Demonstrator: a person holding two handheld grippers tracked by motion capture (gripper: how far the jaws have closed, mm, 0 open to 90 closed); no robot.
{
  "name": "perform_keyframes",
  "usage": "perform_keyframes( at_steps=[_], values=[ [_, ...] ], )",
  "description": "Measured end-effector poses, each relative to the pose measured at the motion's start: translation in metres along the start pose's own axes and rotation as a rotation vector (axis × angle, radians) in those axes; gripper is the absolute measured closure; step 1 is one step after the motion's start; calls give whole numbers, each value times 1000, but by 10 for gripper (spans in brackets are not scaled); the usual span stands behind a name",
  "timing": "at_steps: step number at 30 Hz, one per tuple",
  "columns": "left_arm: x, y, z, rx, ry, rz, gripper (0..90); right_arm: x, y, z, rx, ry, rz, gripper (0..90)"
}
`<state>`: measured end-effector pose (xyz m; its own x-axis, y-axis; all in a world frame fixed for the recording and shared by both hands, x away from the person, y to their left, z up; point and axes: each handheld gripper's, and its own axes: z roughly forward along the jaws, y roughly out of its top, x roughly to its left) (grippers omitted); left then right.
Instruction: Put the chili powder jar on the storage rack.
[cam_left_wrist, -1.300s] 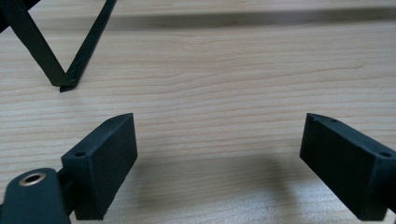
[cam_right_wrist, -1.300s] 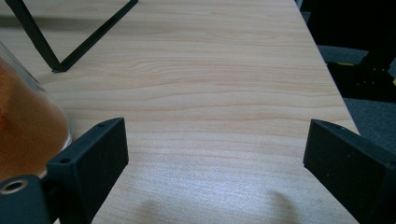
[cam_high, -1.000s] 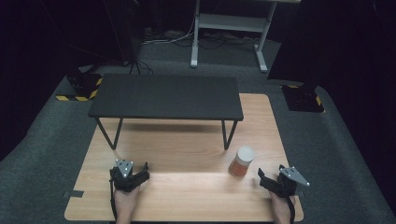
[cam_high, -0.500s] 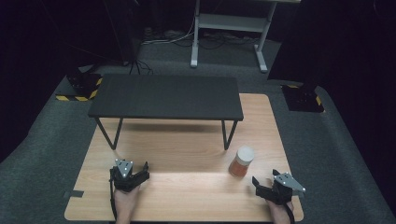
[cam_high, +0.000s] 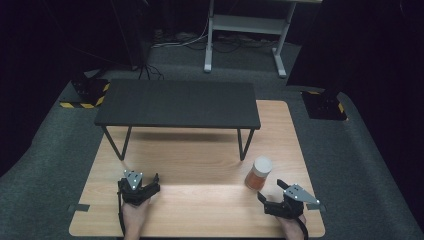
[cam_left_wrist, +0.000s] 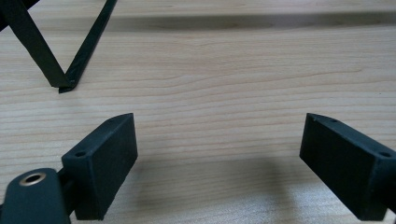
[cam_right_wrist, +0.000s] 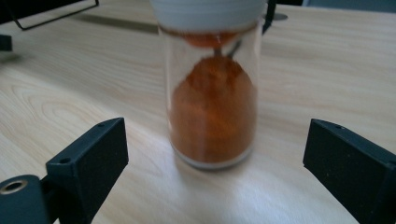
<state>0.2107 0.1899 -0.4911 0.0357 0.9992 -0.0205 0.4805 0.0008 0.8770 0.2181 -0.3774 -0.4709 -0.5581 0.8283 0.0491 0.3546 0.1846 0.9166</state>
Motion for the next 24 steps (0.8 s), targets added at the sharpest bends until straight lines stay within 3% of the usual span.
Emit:
perform_keyframes(
  at_steps=[8,24],
  values=[
    [0,-1,0,-4,-2,-3,116,-1,24,16,-5,2,-46,70],
    [0,0,0,0,-1,0,117,2,46,41,9,-4,-60,170]
  ],
)
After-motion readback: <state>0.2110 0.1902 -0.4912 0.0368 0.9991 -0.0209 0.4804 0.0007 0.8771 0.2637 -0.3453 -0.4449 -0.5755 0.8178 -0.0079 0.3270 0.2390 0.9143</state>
